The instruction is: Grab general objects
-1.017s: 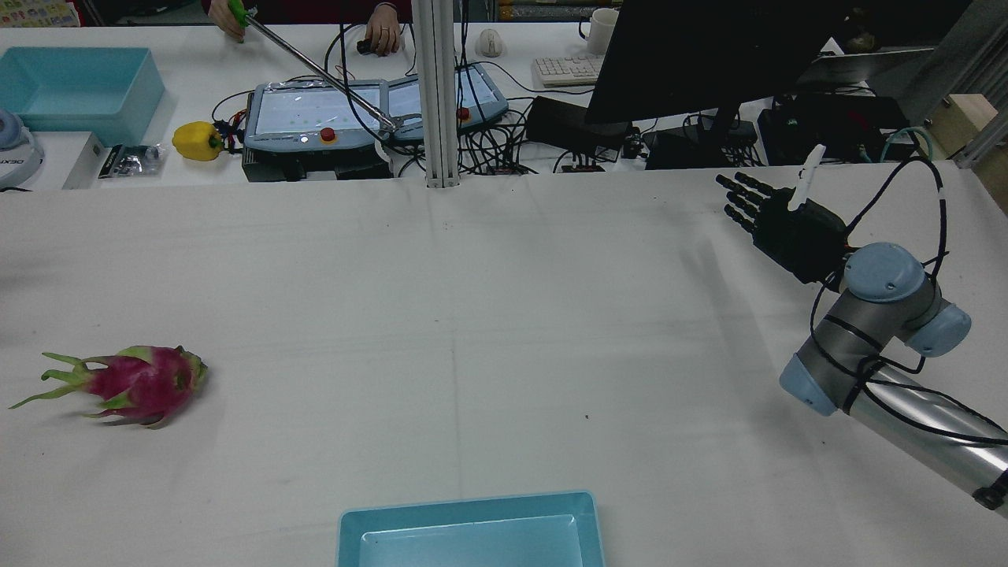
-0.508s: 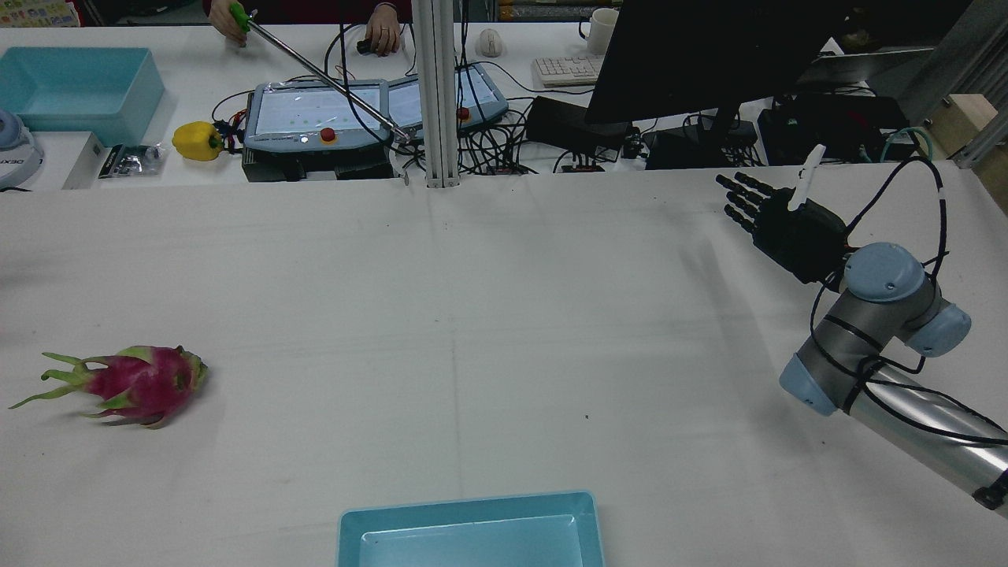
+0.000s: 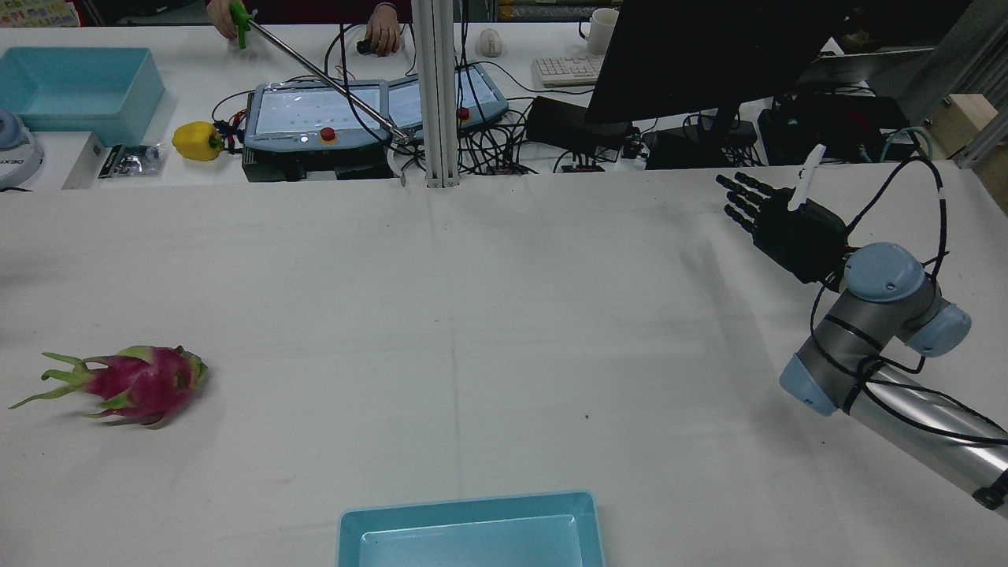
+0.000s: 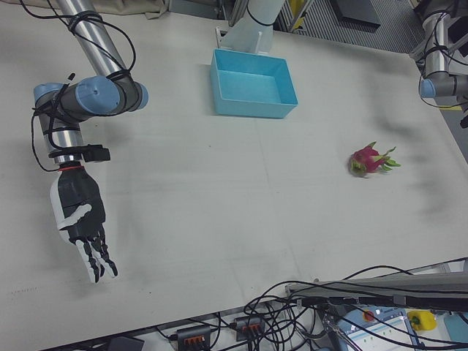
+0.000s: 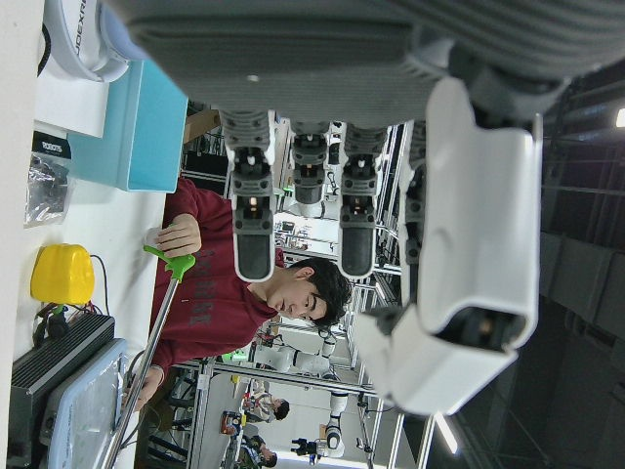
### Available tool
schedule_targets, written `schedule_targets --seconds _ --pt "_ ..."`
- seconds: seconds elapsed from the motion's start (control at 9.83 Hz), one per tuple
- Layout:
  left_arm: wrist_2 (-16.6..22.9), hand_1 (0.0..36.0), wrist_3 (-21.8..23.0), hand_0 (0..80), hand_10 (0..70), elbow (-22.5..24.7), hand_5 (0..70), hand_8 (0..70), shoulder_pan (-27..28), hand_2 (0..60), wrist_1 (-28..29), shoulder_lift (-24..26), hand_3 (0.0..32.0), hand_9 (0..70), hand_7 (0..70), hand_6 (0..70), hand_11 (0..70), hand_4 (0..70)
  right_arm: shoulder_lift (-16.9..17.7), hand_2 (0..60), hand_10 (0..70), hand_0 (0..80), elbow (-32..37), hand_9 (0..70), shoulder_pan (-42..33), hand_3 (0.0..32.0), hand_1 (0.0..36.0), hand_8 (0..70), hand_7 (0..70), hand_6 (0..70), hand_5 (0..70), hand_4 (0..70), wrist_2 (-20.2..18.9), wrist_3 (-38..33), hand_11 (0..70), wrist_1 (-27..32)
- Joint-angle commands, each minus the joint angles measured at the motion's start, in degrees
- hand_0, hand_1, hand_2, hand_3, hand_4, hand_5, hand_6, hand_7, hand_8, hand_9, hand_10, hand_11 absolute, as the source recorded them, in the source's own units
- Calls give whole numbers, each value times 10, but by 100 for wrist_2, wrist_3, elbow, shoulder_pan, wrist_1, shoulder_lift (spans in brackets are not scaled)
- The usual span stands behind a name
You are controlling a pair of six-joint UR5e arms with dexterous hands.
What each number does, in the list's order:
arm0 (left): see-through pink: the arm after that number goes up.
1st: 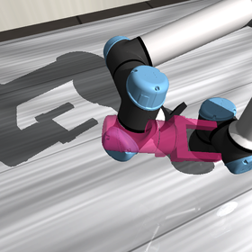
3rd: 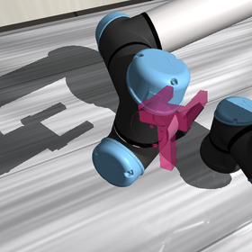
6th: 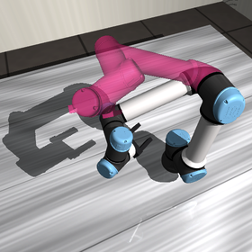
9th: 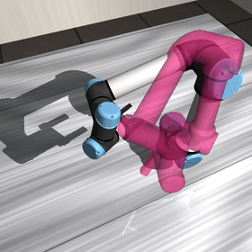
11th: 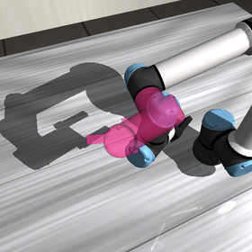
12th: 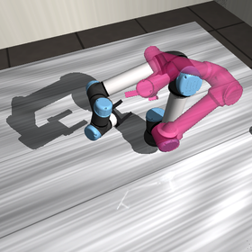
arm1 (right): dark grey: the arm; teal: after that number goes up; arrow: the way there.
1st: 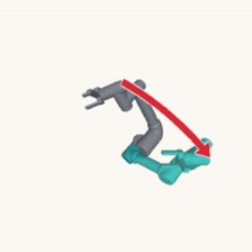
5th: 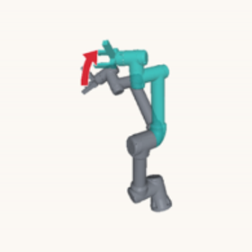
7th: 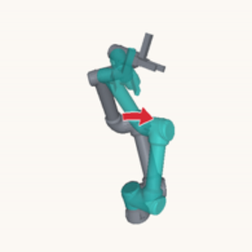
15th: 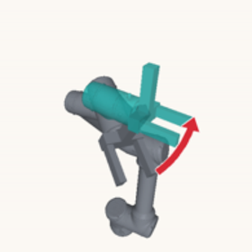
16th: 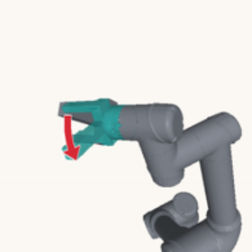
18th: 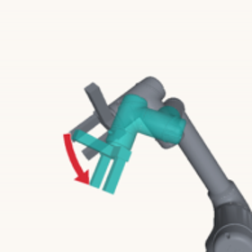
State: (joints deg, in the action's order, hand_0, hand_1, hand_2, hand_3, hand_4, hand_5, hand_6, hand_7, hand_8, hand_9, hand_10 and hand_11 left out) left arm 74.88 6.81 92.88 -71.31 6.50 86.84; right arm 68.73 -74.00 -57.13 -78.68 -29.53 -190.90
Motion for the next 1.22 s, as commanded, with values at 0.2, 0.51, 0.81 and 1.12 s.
schedule_targets --seconds 0.2,0.51,0.81,1.12 --pt "0 360 4 800 134 -6 287 160 4 600 -9 0 0 157 344 359 239 546 0 0 0 0 0 0 0 0 0 0 0 0 0 0 1 0 0 0" --pt "0 360 -5 800 125 20 247 147 -14 600 -9 0 0 141 323 332 228 546 0 0 0 0 9 0 0 0 0 0 0 0 0 0 -7 0 0 0" --pt "0 360 -5 800 131 72 255 148 -5 600 -26 0 0 141 326 338 236 543 0 0 0 0 0 0 0 0 0 0 0 0 0 0 1 0 0 0" --pt "0 360 -57 800 129 64 194 128 21 600 -61 0 0 112 292 303 233 506 0 0 0 0 0 0 0 0 0 0 0 0 0 0 -7 0 0 0"
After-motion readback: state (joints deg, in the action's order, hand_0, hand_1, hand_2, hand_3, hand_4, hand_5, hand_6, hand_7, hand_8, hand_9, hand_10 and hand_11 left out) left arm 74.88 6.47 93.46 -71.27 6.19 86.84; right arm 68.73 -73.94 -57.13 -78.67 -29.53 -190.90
